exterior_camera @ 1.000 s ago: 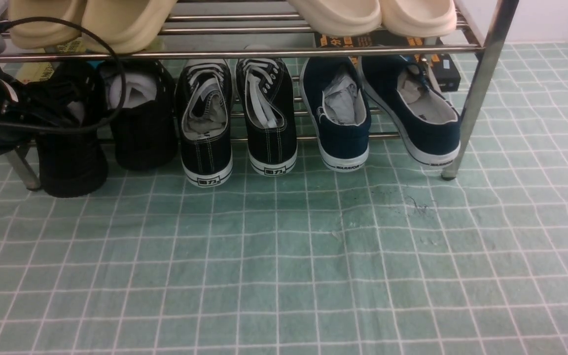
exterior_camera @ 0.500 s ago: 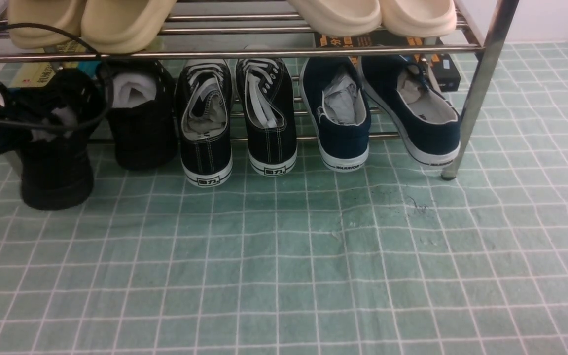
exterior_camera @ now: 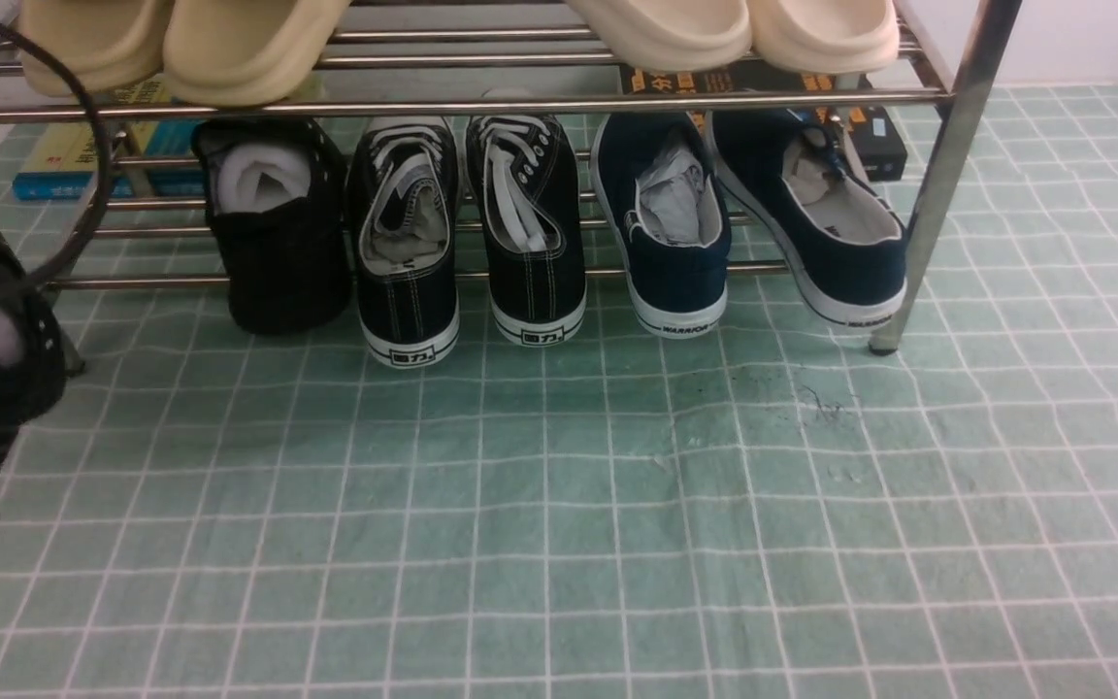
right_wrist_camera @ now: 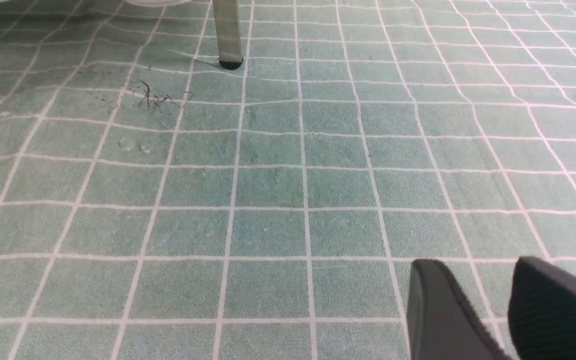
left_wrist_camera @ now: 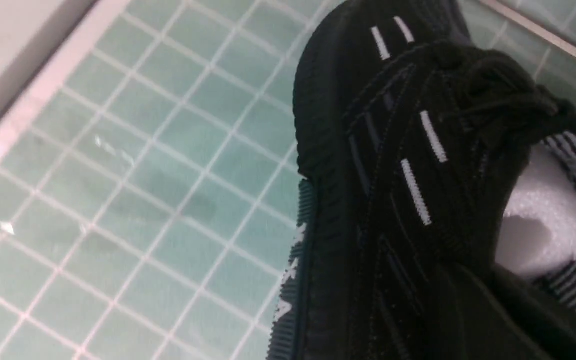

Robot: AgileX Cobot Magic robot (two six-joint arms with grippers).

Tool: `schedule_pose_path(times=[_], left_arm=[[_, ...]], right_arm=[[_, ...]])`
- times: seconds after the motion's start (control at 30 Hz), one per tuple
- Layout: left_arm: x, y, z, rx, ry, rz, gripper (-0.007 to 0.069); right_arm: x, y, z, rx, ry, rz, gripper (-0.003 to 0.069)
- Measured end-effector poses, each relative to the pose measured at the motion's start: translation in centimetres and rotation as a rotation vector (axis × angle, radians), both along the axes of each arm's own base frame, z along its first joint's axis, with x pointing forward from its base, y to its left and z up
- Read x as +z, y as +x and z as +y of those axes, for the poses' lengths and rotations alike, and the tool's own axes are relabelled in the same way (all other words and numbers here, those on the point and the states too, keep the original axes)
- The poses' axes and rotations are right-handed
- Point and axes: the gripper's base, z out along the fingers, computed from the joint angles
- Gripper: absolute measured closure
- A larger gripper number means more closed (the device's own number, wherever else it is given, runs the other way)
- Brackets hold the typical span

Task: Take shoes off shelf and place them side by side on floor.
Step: 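Set the held shoe down on the floor in front of the rack with the left gripper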

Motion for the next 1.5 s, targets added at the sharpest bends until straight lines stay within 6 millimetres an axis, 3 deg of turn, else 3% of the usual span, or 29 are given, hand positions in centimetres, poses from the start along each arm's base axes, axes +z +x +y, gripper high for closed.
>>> schedule_pose_path(times=[0.27, 0.63, 1.07, 1.33, 1.5], left_arm=[[-5.0, -0.8, -1.1, -0.082, -0.087, 0.036, 0.061], [-9.3, -1.2, -1.7, -0.11, -0.151, -0.003, 0.061], [-8.4, -1.4, -1.9, -0.123, -0.167, -0.14, 0.061], [-12.4, -1.3, -1.9, -0.116, -0.169, -0.053, 0.0607], [-13.1, -1.2, -1.9, -0.122, -0.161, -0.014, 0.0582]], right_arm=[[0.0, 0.0, 0.0, 0.0, 0.0, 0.0, 0.0421], [0.0, 0.0, 0.0, 0.0, 0.0, 0.0, 0.0421], [0.0, 0.0, 0.0, 0.0, 0.0, 0.0, 0.0421], [0.0, 0.0, 0.0, 0.0, 0.0, 0.0, 0.0421], [0.0, 0.0, 0.0, 0.0, 0.0, 0.0, 0.0421]])
